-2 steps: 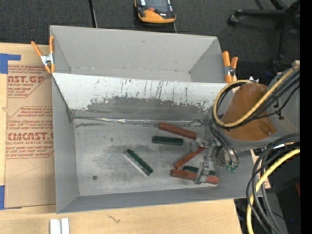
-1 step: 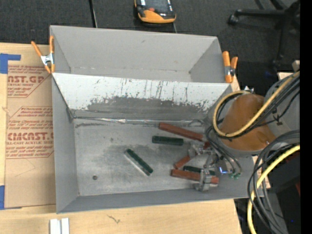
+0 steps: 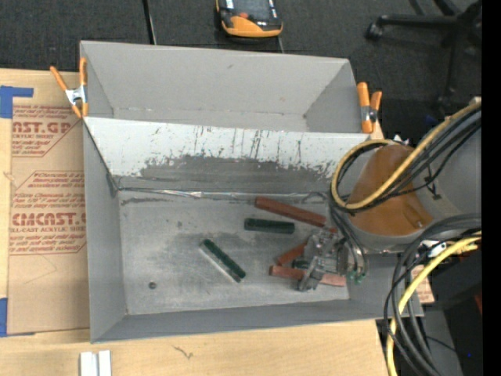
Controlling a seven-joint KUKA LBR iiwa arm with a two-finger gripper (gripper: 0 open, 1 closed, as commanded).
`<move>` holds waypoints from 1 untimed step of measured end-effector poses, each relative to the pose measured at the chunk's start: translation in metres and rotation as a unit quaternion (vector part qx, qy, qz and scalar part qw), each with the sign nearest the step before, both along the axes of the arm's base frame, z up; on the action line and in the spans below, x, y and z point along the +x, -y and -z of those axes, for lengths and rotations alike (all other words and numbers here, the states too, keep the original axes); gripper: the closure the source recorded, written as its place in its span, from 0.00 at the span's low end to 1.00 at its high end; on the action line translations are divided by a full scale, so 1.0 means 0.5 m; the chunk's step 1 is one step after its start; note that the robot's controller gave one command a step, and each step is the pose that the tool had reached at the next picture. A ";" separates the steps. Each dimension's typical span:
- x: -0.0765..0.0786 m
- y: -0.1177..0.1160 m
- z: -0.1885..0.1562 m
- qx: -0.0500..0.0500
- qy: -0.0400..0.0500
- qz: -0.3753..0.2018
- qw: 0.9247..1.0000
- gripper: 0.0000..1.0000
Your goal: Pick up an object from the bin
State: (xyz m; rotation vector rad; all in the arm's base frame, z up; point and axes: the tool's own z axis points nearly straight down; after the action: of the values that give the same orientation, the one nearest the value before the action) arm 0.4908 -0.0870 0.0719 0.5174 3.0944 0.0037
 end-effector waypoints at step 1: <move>0.000 0.000 0.000 0.000 0.000 0.000 1.000 1.00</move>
Offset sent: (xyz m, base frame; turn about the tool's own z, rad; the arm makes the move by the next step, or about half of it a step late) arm -0.0001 0.0000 0.0584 0.0000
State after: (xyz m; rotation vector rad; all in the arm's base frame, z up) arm 0.4908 -0.0870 0.0719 0.5169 3.0944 0.0037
